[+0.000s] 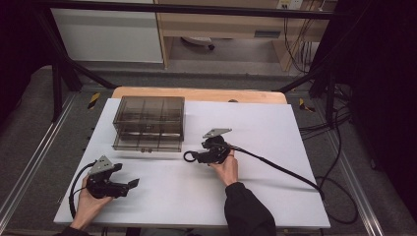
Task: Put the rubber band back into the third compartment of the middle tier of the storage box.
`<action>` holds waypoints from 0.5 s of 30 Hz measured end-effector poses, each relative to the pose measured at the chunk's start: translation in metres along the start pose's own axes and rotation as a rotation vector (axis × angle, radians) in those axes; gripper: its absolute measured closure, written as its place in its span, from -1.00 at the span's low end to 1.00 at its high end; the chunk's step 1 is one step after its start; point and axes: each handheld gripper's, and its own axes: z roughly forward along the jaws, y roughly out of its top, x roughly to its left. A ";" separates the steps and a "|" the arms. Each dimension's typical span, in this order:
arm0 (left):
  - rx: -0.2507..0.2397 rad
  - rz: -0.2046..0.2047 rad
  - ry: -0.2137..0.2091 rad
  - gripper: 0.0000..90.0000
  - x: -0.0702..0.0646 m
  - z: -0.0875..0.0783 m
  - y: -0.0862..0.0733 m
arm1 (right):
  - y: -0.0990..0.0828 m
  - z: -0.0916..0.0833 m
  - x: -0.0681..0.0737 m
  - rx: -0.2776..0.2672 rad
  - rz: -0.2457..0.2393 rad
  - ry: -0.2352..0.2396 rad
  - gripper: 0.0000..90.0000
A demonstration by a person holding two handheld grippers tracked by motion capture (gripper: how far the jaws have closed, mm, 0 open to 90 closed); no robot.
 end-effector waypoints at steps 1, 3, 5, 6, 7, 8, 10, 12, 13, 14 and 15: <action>0.000 0.000 0.000 -0.85 0.000 0.000 0.000 | 0.000 0.001 0.000 0.003 -0.001 -0.004 -0.09; 0.000 0.001 0.000 -0.85 0.000 0.000 0.000 | -0.001 0.002 0.000 0.004 0.003 -0.003 -0.06; 0.001 -0.001 0.000 -0.85 0.000 0.000 0.000 | -0.001 0.003 0.000 0.000 0.006 -0.004 0.01; 0.001 -0.001 0.000 -0.85 0.000 0.000 0.000 | -0.001 0.004 0.000 0.001 0.003 -0.003 0.04; 0.001 -0.001 0.000 -0.85 0.000 0.000 0.000 | -0.001 0.005 0.002 0.008 0.003 -0.007 0.10; 0.000 -0.001 0.000 -0.85 0.000 0.000 0.000 | -0.001 0.005 0.002 0.008 0.003 -0.007 0.10; -0.002 -0.003 0.000 -0.85 0.000 0.000 0.000 | -0.001 0.007 0.004 0.016 -0.005 -0.010 0.16; 0.000 -0.001 0.000 -0.85 0.000 0.000 0.000 | 0.000 0.010 0.006 0.024 -0.012 -0.011 0.24; 0.001 0.000 0.000 -0.85 0.000 0.000 0.000 | 0.000 0.010 0.006 0.028 -0.015 -0.015 0.28; -0.002 -0.003 0.000 -0.85 0.000 0.000 0.000 | 0.001 0.011 0.008 0.033 -0.010 -0.017 0.32; -0.002 -0.003 0.000 -0.85 0.000 0.000 0.000 | 0.000 0.012 0.008 0.032 -0.004 -0.012 0.37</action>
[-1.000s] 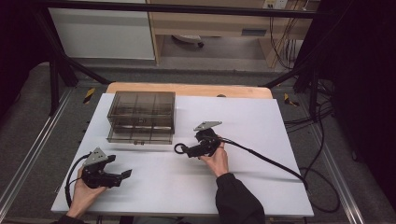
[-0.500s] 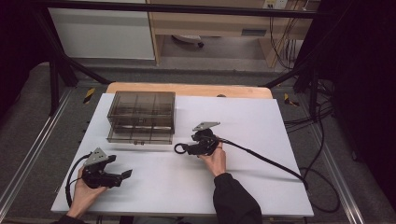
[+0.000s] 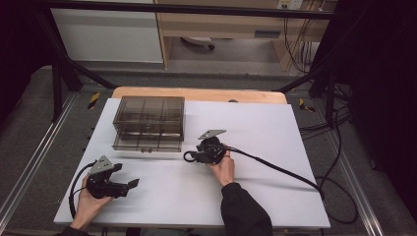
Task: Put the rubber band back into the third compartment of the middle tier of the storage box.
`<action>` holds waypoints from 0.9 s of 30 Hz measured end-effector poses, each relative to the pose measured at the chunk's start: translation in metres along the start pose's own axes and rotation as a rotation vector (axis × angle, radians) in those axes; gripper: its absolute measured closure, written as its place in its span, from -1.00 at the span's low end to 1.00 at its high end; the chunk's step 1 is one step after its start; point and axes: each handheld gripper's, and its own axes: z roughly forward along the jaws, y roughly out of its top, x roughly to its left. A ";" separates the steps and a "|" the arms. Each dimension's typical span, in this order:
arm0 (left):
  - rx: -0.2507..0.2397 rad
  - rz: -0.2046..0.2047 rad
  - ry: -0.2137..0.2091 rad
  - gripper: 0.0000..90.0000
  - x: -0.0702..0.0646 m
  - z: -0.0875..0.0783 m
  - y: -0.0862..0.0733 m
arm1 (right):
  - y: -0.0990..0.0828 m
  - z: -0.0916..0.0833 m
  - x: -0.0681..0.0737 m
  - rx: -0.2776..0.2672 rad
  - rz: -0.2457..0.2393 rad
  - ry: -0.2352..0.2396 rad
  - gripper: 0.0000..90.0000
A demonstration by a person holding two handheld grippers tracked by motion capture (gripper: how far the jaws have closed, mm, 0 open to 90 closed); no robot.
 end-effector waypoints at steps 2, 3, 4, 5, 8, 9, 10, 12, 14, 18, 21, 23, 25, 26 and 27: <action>0.000 0.000 0.000 -0.85 0.000 0.000 0.000 | 0.000 0.001 0.000 0.009 0.014 0.002 0.45; 0.003 0.002 0.000 -0.85 0.000 0.000 0.000 | 0.000 0.001 -0.001 0.011 0.012 0.004 0.48; 0.003 0.002 0.000 -0.85 0.000 0.000 0.000 | -0.001 0.002 -0.001 0.015 0.013 0.004 0.51; 0.000 0.000 0.000 -0.85 0.000 0.000 0.000 | -0.001 0.002 -0.001 0.019 0.015 0.004 0.54; 0.001 0.000 0.001 -0.85 0.000 0.000 0.000 | -0.001 0.002 0.000 0.023 0.014 0.003 0.63; 0.001 0.000 0.001 -0.85 0.000 0.000 0.000 | -0.001 0.002 -0.001 0.022 0.015 0.006 0.66; 0.001 0.000 0.001 -0.85 0.000 0.000 0.000 | -0.001 0.002 -0.001 0.022 0.015 0.006 0.66; 0.001 0.000 0.001 -0.85 0.000 0.000 0.000 | -0.002 0.003 -0.001 0.026 0.020 0.008 0.69; 0.000 -0.001 0.001 -0.85 0.000 0.000 0.000 | -0.002 0.003 0.000 0.030 0.025 0.006 0.72; 0.001 -0.001 0.001 -0.85 0.000 0.000 0.000 | -0.003 0.004 0.000 0.033 0.022 0.001 0.79; 0.001 0.001 0.000 -0.85 0.000 0.000 0.000 | -0.004 0.005 0.000 0.037 0.023 -0.001 0.82; 0.001 0.000 0.000 -0.85 0.000 0.000 0.000 | -0.004 0.005 0.000 0.038 0.028 -0.003 0.85; 0.000 0.000 0.000 -0.85 0.000 0.000 0.000 | -0.004 0.005 0.000 0.038 0.028 -0.004 0.86; 0.000 0.000 0.000 -0.85 0.000 0.000 0.000 | -0.004 0.005 0.000 0.040 0.030 -0.006 0.88; 0.000 0.000 0.000 -0.85 0.000 0.000 0.000 | -0.004 0.005 0.000 0.040 0.030 -0.006 0.88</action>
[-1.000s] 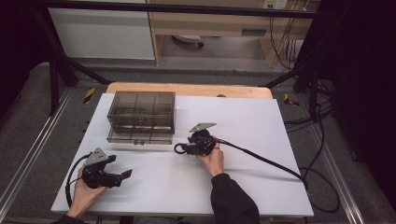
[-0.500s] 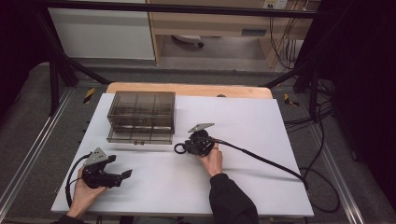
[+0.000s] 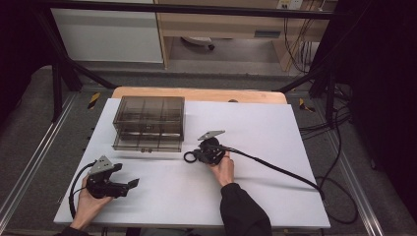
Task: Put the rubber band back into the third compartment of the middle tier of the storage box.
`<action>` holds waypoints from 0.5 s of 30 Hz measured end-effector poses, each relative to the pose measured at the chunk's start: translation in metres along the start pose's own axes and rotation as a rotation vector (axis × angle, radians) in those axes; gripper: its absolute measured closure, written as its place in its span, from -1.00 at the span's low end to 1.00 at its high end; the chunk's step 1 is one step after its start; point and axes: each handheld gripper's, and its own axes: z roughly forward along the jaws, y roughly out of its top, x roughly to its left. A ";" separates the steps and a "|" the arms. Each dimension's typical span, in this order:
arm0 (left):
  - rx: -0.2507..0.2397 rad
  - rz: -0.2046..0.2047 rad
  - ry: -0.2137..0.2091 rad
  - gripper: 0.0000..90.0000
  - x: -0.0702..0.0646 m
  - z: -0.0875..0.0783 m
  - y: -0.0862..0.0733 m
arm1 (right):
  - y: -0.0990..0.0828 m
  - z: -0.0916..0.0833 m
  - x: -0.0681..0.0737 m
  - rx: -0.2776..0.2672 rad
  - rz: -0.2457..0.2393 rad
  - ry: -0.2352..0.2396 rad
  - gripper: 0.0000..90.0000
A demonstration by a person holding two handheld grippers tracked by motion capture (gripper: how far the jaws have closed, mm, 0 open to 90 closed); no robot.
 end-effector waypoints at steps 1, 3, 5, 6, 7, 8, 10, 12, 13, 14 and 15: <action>0.000 0.001 0.000 -0.85 0.000 0.000 0.000 | 0.000 0.000 0.000 0.002 0.000 -0.001 0.90; 0.000 0.001 0.001 -0.85 0.000 0.000 0.000 | 0.000 0.000 0.000 0.003 0.001 -0.002 0.91; 0.000 0.000 0.001 -0.85 0.000 0.000 0.000 | 0.000 0.000 0.000 0.002 0.000 -0.004 0.92; 0.000 0.000 0.001 -0.85 0.000 0.000 0.000 | 0.000 0.000 0.000 0.003 0.002 -0.004 0.92; 0.000 0.000 0.001 -0.85 0.000 0.000 0.000 | 0.000 0.000 0.000 0.002 0.005 -0.004 0.93; 0.000 0.000 0.001 -0.85 0.000 0.000 0.000 | 0.000 0.000 0.000 0.002 0.005 -0.004 0.93; 0.000 0.000 0.001 -0.85 0.000 0.000 0.000 | 0.000 0.000 0.000 0.002 0.005 -0.007 0.93; 0.000 0.001 0.002 -0.85 0.000 0.000 0.000 | 0.000 -0.001 0.000 0.003 0.003 -0.007 0.93; 0.000 0.001 0.002 -0.85 0.000 0.000 0.000 | 0.000 -0.001 0.000 0.003 0.002 -0.007 0.93; 0.000 0.001 0.002 -0.85 0.000 0.000 0.000 | 0.001 -0.002 0.000 0.004 0.001 -0.005 0.94; 0.000 0.000 0.002 -0.85 0.000 0.000 0.000 | 0.001 -0.002 0.000 0.003 0.001 -0.005 0.94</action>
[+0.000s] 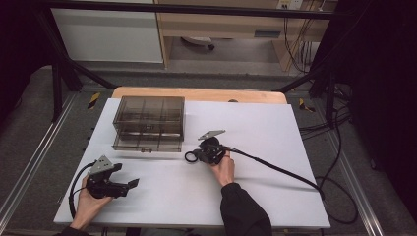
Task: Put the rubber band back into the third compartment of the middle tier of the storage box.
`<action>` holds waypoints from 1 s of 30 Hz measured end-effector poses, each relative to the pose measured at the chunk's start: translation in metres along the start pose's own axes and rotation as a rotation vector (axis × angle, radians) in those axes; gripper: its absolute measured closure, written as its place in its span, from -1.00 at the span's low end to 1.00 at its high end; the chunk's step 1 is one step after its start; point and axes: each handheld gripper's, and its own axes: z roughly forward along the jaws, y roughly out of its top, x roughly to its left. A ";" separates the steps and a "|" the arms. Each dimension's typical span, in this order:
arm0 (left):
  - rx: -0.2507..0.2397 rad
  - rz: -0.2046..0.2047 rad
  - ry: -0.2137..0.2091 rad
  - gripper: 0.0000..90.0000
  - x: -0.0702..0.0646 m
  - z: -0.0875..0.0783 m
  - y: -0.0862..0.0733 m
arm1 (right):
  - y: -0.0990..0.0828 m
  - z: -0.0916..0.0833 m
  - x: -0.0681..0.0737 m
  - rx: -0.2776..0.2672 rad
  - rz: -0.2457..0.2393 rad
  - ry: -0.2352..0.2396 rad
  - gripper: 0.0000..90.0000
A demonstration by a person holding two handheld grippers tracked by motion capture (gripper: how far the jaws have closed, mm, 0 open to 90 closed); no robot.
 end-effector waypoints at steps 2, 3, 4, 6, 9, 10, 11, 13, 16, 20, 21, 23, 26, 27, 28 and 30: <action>0.000 -0.001 0.000 -0.85 0.000 0.000 0.000 | 0.000 -0.001 0.000 -0.002 -0.002 0.001 0.94; -0.002 -0.002 0.000 -0.85 0.000 0.000 0.000 | 0.001 -0.003 0.000 -0.006 -0.003 0.003 0.94; -0.002 -0.002 0.000 -0.85 0.000 0.000 0.000 | 0.001 -0.003 0.001 -0.009 -0.002 0.003 0.94; -0.001 0.000 0.000 -0.85 0.000 0.000 0.000 | 0.002 -0.005 0.001 -0.010 -0.003 0.004 0.94; 0.000 0.000 -0.001 -0.85 0.000 0.000 0.000 | 0.003 -0.009 0.002 -0.013 -0.006 0.003 0.94; 0.000 0.000 0.000 -0.85 0.000 0.000 0.000 | 0.004 -0.010 0.002 -0.015 -0.011 0.004 0.94; 0.000 0.000 0.000 -0.85 0.000 0.000 0.000 | 0.005 -0.013 0.003 -0.021 -0.013 0.004 0.94; 0.000 -0.001 0.000 -0.85 0.000 0.000 0.000 | 0.005 -0.014 0.003 -0.021 -0.013 0.005 0.94; 0.000 -0.001 0.000 -0.85 0.000 0.000 0.000 | 0.007 -0.019 0.004 -0.031 -0.024 0.010 0.94; 0.001 0.000 0.000 -0.85 0.000 0.000 0.000 | 0.009 -0.026 0.006 -0.038 -0.032 0.009 0.94; 0.001 0.000 0.000 -0.85 0.000 0.000 0.000 | 0.009 -0.028 0.006 -0.041 -0.033 0.011 0.94; 0.001 -0.001 0.000 -0.85 0.000 0.000 0.000 | 0.011 -0.033 0.007 -0.048 -0.039 0.011 0.94; 0.001 -0.001 0.000 -0.85 0.000 0.000 0.000 | 0.011 -0.036 0.008 -0.052 -0.046 0.010 0.94; 0.001 -0.001 0.000 -0.85 0.000 0.000 0.000 | 0.012 -0.037 0.008 -0.057 -0.050 0.010 0.94; 0.000 -0.001 0.000 -0.85 0.000 0.000 0.000 | 0.012 -0.039 0.009 -0.057 -0.051 0.011 0.94; 0.001 0.000 0.001 -0.85 0.000 0.000 0.000 | 0.013 -0.042 0.009 -0.062 -0.058 0.012 0.94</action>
